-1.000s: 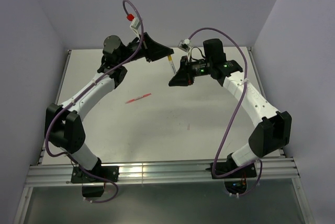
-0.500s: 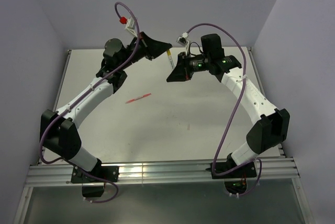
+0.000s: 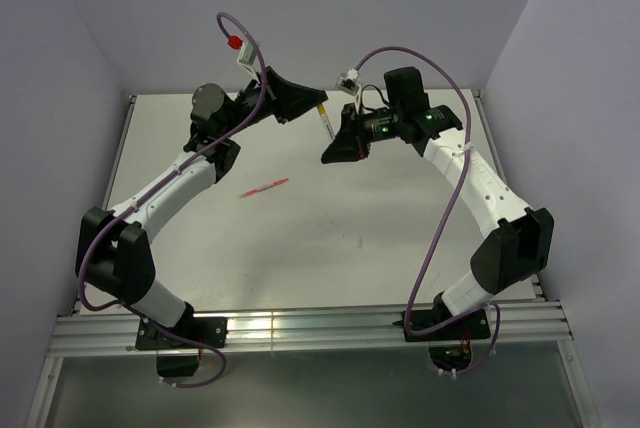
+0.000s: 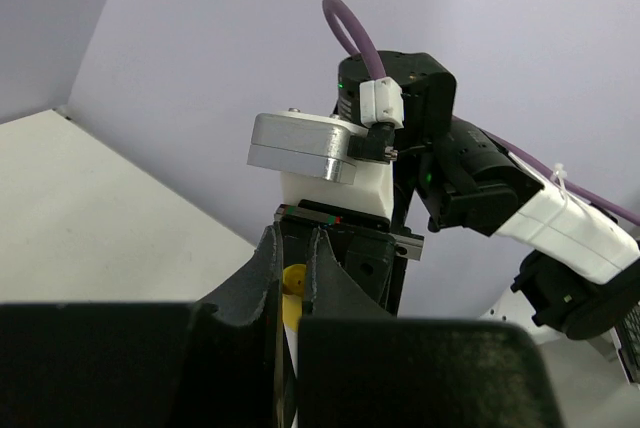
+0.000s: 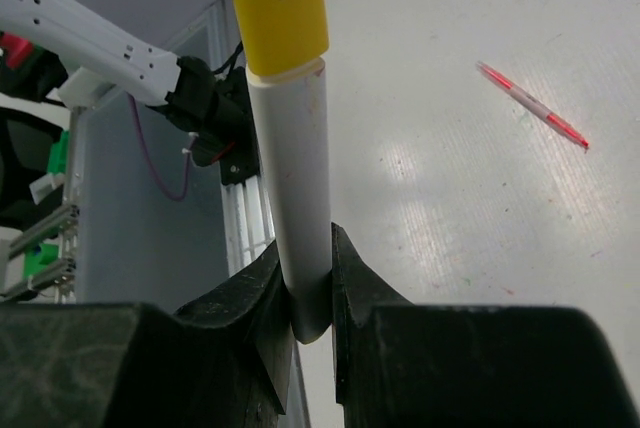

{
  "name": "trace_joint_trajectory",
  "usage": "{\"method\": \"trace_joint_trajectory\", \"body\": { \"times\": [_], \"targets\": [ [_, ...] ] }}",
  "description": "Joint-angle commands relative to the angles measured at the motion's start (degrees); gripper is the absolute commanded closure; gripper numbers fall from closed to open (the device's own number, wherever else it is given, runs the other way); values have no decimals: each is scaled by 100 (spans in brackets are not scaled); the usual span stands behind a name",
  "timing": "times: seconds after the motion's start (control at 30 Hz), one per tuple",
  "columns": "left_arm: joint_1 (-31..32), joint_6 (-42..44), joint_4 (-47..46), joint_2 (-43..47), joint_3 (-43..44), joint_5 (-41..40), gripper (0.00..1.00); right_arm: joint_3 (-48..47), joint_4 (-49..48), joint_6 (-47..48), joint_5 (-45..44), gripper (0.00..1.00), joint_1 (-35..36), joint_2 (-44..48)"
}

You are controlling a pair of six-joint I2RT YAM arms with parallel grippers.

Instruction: Insert the pens into the pen caps

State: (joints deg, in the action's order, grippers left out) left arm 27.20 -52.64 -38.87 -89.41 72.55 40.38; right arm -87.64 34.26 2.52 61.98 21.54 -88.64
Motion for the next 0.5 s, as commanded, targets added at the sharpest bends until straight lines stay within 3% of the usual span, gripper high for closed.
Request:
{"method": "trace_joint_trajectory", "body": {
  "times": [0.0, 0.23, 0.47],
  "targets": [
    [286, -167, 460, -103, -426, 2157, 100, -491, -1413, 485, -63, 100, -194, 242],
    [286, -203, 495, -147, -497, 2238, 100, -746, -1413, 636, 69, 100, -185, 93],
    [295, -141, 680, -147, -348, 1886, 100, -746, -2037, -391, -291, 100, -98, 84]
  ]
}}
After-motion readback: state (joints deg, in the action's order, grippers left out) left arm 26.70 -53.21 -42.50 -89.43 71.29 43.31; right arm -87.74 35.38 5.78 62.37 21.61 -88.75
